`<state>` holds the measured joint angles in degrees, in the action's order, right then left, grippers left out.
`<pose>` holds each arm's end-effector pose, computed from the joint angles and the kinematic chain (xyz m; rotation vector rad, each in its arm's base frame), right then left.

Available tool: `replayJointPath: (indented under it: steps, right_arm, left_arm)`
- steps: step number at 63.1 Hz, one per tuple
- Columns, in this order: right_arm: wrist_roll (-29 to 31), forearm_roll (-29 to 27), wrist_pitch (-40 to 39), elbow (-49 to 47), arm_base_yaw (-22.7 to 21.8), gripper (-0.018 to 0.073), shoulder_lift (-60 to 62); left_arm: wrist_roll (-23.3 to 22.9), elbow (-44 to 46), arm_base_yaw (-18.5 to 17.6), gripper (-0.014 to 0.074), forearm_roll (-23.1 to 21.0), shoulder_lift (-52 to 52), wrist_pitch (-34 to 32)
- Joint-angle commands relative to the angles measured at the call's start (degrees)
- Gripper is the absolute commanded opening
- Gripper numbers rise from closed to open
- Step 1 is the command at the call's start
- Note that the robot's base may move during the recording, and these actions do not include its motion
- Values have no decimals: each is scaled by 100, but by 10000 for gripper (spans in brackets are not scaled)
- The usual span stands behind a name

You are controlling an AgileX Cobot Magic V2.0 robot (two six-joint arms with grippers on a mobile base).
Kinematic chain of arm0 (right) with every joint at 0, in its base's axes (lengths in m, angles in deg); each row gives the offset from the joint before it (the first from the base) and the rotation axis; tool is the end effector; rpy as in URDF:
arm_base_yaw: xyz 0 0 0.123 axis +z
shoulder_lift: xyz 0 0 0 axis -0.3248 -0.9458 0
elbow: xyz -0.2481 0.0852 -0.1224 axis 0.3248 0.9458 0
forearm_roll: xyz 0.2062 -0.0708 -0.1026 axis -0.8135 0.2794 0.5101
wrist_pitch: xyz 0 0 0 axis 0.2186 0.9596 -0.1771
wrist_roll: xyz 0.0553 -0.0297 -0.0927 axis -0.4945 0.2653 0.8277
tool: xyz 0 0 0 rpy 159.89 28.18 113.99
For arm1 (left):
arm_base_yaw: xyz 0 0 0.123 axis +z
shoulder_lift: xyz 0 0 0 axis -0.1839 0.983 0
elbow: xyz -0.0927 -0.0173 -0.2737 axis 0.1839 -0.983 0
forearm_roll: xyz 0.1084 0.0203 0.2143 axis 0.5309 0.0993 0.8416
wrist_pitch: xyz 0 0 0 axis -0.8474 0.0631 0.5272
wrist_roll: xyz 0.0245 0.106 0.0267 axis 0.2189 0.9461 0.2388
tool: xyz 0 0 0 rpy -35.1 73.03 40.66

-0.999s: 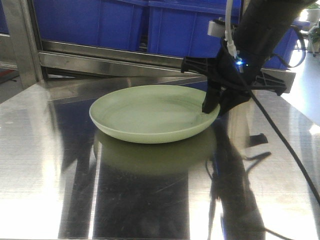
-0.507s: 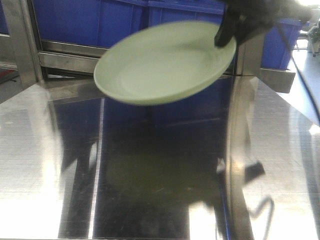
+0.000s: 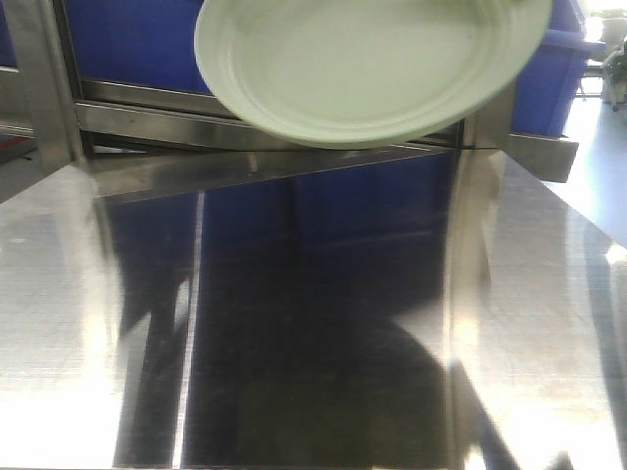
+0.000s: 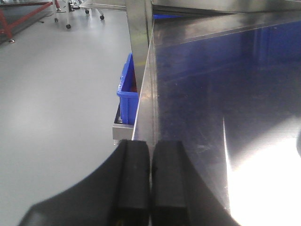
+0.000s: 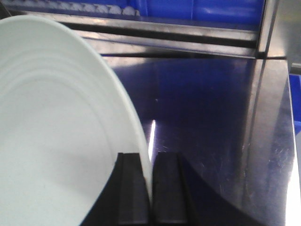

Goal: Place green plate on second shelf with right arm
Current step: 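Close the right gripper on the rim and lift the plate up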

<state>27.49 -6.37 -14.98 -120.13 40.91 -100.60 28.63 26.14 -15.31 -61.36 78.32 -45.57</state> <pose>0.2525 0.0996 0.3373 -0.0529 1.9826 0.4407 0.0585 0.0060 0.1766 0.0220 1.8193 0.0400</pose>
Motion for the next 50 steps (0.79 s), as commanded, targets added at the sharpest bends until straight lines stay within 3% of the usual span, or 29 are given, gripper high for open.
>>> replayJointPath:
  steps: [1, 11, 34, 50]
  right_arm:
    - [9, 61, -877, 199, -26, 51, 520]
    - [9, 61, -928, 818, -171, 51, 1087]
    - [9, 61, -897, 2186, -1198, 51, 2892]
    - [9, 61, -883, 2974, -1633, 51, 4123]
  left_arm:
    - [-13, -237, -36, 125, 21, -130, -331]
    - [-13, -237, -36, 125, 21, -130, -331]
    - [-13, -237, -36, 125, 21, -130, -331]
    - [-13, -237, -36, 125, 21, -130, -331]
